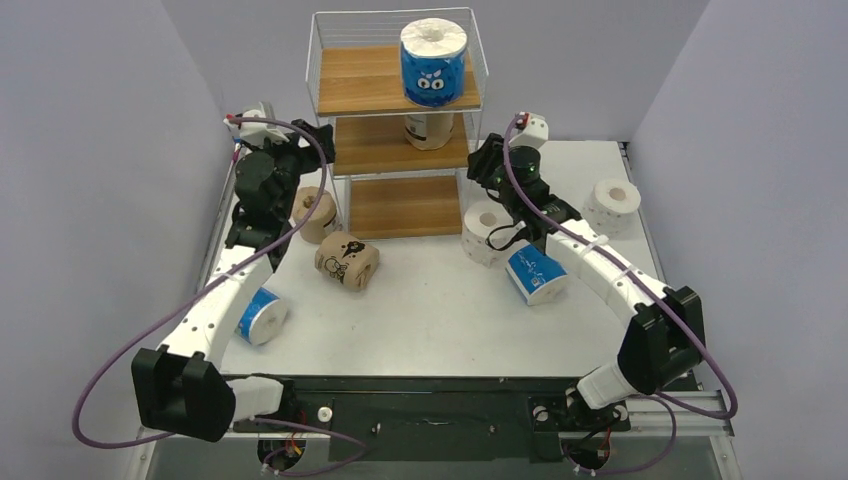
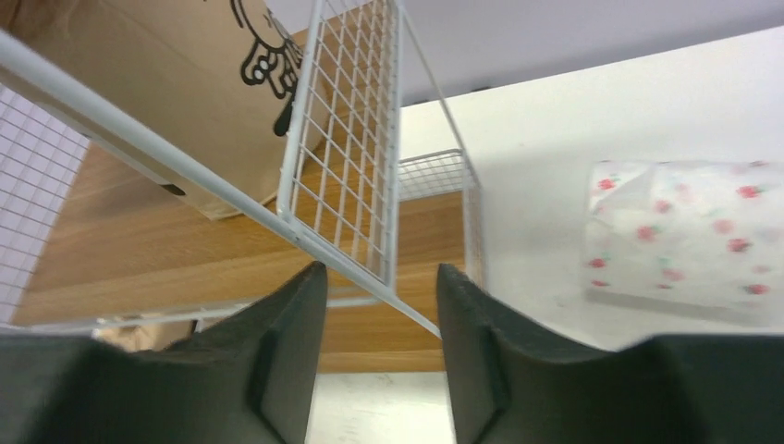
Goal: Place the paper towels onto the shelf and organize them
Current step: Move the shelf to the center of the board, then adjust the paper towel on the shelf.
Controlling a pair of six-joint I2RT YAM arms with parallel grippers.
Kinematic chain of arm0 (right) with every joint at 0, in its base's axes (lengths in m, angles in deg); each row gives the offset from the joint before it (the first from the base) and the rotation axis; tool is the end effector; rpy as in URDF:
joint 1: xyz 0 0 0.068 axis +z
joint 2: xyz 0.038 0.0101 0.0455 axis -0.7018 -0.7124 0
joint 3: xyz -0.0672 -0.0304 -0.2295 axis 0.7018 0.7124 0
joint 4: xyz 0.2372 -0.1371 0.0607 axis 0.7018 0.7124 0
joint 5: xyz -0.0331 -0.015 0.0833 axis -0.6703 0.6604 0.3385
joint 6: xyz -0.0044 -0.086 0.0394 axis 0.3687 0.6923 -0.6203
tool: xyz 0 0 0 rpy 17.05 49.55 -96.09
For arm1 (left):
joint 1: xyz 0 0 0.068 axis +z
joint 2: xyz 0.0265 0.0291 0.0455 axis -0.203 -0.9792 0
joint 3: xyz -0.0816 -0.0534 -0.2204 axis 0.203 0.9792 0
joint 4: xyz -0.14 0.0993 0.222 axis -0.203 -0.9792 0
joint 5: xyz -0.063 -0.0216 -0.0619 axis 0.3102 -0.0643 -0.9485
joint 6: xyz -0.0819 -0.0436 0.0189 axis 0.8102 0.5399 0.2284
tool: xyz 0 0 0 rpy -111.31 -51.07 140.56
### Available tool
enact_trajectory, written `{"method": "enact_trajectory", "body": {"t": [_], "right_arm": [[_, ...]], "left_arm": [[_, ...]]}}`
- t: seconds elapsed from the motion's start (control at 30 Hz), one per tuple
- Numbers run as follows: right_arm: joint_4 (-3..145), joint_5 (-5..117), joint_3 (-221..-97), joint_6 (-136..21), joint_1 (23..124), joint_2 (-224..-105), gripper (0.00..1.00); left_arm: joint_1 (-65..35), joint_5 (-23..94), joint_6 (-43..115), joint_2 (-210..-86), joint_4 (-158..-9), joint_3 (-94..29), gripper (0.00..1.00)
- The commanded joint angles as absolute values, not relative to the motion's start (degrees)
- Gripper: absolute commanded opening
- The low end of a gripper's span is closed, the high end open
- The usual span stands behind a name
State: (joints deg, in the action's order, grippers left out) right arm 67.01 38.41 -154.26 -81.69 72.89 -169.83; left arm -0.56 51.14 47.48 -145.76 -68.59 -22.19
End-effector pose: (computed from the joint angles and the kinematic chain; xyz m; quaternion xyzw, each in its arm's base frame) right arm 0.3875 0.1913 0.2975 0.0766 0.7743 0.2493 0.5766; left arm 0.3765 -0.0709 0.3603 -0.1124 0.6579 -0.1885 0.7204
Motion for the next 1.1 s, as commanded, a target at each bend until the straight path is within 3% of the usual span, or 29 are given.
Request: {"method": "enact_trajectory", "body": {"t": [0.0, 0.1, 0.3, 0.4, 0.73, 0.9, 1.07], "right_arm": [[71.9, 35.7, -156.9, -82.7, 71.8, -163.9, 0.50], [73.9, 35.9, -156.6, -82.8, 71.7, -161.5, 0.61], [74.8, 35.5, -152.8, -84.4, 71.9, -155.2, 0.66], [69.1, 32.9, -144.2, -86.3, 72.3, -150.3, 0.65], [71.2, 31.1, -131.2, -90.5, 73.8, -136.4, 0.59], [73.8, 32.5, -126.6, -90.9, 74.5, -131.8, 0.57], [76.2, 33.1, -123.9, -90.4, 74.7, -127.9, 0.56]], "left_arm": [[-0.3, 52.6, 48.3, -140.8, -69.3, -23.3, 0.76], [-0.3, 53.8, 48.5, -136.4, -72.0, -23.2, 0.97], [-2.0, 51.3, 49.4, -129.6, -75.7, -25.9, 0.97], [-3.4, 45.4, 50.4, -129.6, -73.3, -28.0, 0.99], [-15.6, 37.4, 47.7, -142.0, -70.6, -42.2, 0.81], [-16.4, 35.4, 49.2, -147.8, -68.6, -45.7, 0.50], [-17.1, 34.0, 49.6, -154.2, -69.5, -50.9, 0.38]]}}
